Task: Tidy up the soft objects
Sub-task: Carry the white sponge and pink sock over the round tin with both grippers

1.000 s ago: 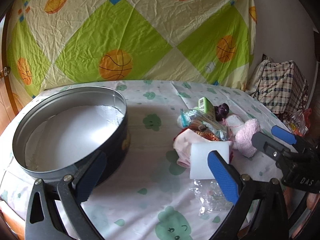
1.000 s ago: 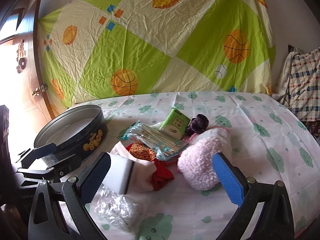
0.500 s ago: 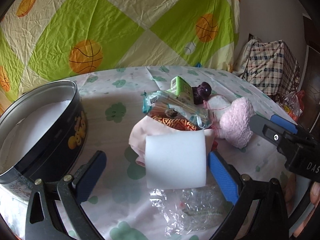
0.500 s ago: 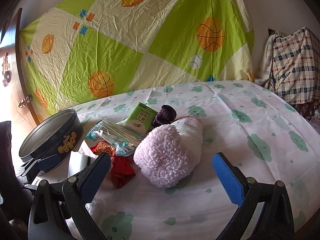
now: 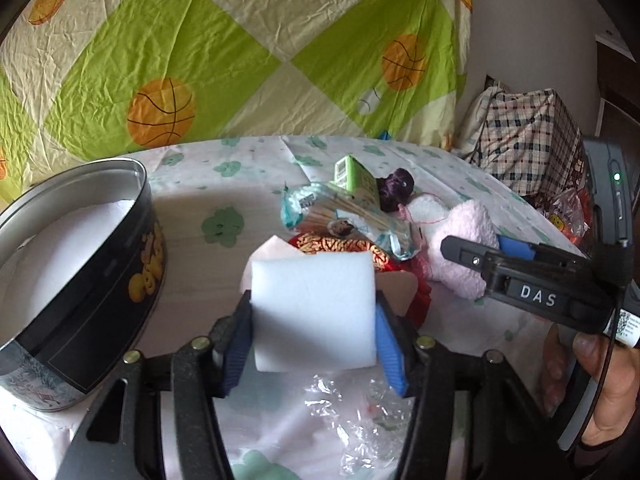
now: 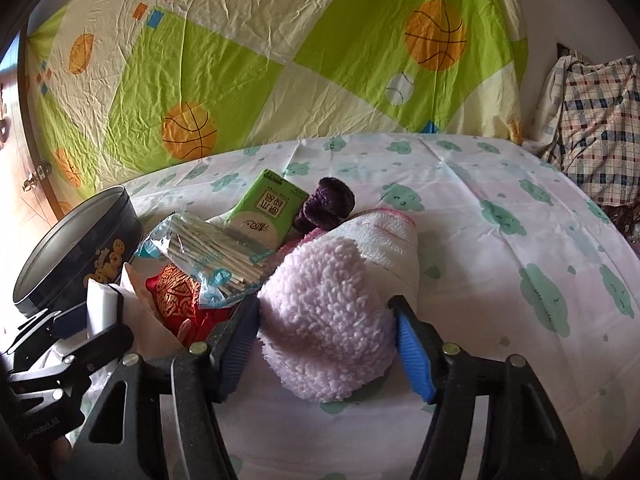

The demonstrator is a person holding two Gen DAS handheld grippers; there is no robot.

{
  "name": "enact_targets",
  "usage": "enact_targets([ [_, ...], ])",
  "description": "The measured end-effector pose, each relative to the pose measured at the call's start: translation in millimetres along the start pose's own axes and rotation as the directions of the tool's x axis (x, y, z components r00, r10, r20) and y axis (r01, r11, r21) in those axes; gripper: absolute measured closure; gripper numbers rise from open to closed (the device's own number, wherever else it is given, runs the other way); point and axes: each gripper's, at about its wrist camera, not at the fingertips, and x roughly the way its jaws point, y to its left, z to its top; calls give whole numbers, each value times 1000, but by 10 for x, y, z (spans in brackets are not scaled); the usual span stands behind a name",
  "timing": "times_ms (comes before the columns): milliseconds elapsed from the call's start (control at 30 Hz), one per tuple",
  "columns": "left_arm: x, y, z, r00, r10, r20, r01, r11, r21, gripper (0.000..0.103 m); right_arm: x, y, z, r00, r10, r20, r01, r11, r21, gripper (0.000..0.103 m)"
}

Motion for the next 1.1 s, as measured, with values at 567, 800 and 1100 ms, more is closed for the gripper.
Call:
enact_targets([
  [567, -338, 413, -5, 963, 170, 207, -166, 986, -34, 48, -275, 131, -81, 981, 13, 192, -1, 998, -65, 81],
  [800, -435, 368, -56, 941, 200, 271, -203, 979, -18, 48, -410, 135, -122, 960, 33, 277, -14, 997, -72, 82],
  [1100, -503, 389, -71, 924, 222, 311, -225, 974, -28, 48, -457, 198, -125, 950, 56, 306, -39, 997, -61, 82],
])
